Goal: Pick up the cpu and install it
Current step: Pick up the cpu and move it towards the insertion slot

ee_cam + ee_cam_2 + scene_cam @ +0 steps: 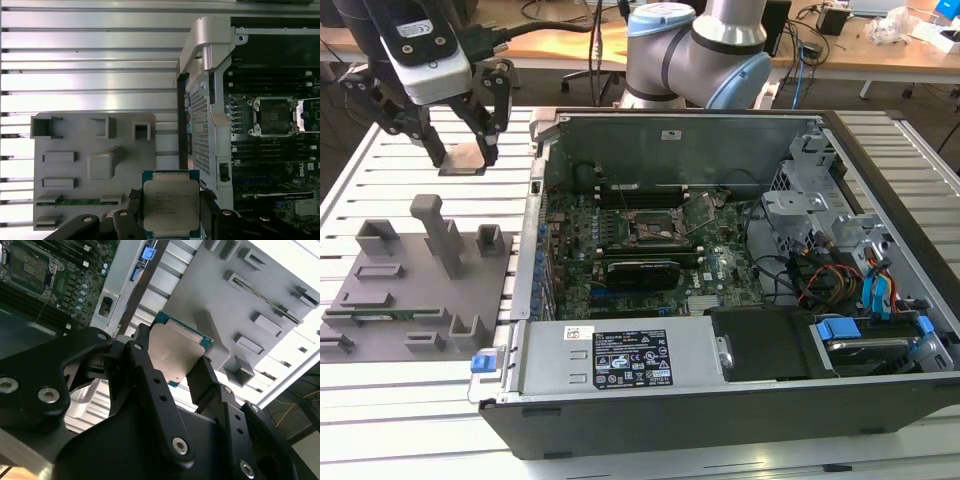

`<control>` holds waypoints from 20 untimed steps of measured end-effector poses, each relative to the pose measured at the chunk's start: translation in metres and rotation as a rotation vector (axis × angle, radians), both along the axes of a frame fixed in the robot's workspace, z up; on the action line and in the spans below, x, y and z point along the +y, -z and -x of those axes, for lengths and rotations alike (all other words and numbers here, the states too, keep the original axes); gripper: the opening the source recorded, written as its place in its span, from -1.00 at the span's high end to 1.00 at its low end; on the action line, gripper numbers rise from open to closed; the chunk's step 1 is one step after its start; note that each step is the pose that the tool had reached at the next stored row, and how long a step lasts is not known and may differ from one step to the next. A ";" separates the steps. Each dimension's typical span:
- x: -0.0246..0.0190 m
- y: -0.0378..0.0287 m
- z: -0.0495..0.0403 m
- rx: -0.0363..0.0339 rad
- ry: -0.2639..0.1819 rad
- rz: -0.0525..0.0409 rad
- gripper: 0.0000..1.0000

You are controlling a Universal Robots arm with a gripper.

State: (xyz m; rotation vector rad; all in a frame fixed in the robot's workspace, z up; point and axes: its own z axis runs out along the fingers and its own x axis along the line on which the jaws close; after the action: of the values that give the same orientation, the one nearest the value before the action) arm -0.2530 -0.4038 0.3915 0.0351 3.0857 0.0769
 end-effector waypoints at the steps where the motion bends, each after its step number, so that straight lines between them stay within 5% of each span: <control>1: 0.0000 0.0000 -0.0024 0.0000 0.000 0.0000 -0.09; 10: 0.0000 0.0000 -0.0271 0.0000 0.000 0.0000 -0.09; 20: 0.0000 -0.0001 -0.0736 0.0003 0.000 0.0001 -0.09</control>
State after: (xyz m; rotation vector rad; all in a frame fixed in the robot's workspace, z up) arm -0.1793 -0.4038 0.3916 0.0350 3.0861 0.0768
